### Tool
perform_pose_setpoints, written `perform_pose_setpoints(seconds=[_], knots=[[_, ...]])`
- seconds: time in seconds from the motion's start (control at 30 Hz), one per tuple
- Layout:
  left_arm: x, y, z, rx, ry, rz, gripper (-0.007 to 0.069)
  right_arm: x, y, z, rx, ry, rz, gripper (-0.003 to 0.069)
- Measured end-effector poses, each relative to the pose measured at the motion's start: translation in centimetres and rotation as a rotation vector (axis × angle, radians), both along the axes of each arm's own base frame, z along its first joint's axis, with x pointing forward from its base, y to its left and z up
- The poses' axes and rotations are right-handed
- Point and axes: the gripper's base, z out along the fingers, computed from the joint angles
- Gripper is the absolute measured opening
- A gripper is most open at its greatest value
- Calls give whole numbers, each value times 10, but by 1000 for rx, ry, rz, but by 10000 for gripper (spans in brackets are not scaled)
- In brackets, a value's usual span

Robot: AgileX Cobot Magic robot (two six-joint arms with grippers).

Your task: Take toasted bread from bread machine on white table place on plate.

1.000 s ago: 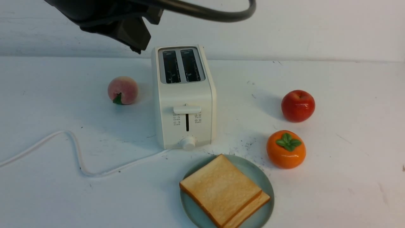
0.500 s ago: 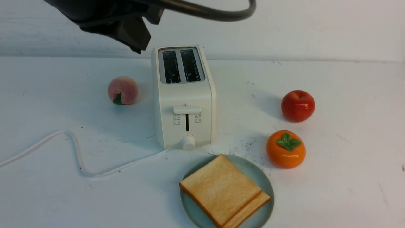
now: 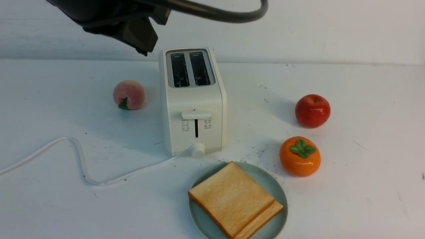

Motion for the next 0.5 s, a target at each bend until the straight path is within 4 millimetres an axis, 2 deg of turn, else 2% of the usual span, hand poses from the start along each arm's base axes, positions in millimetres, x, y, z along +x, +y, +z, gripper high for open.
perform_pose_setpoints(seconds=[0.1,0.2,0.27,0.33,0.4,0.43,0.5], knots=[[-9,5,8,-14,-26,1,-1,0,0,0,1,0,0,48],[-28,15,24,-42,-75,19,-1,0,0,0,1,0,0,52],[-50,28,40,-73,-131,55,-1,0,0,0,1,0,0,55],[-69,40,47,-87,-164,89,-1,0,0,0,1,0,0,57],[-87,51,48,-88,-189,106,-1,0,0,0,1,0,0,59],[-88,52,46,-82,-185,110,-1,0,0,0,1,0,0,60],[-113,67,37,-66,-198,129,-8,0,0,0,1,0,0,64]])
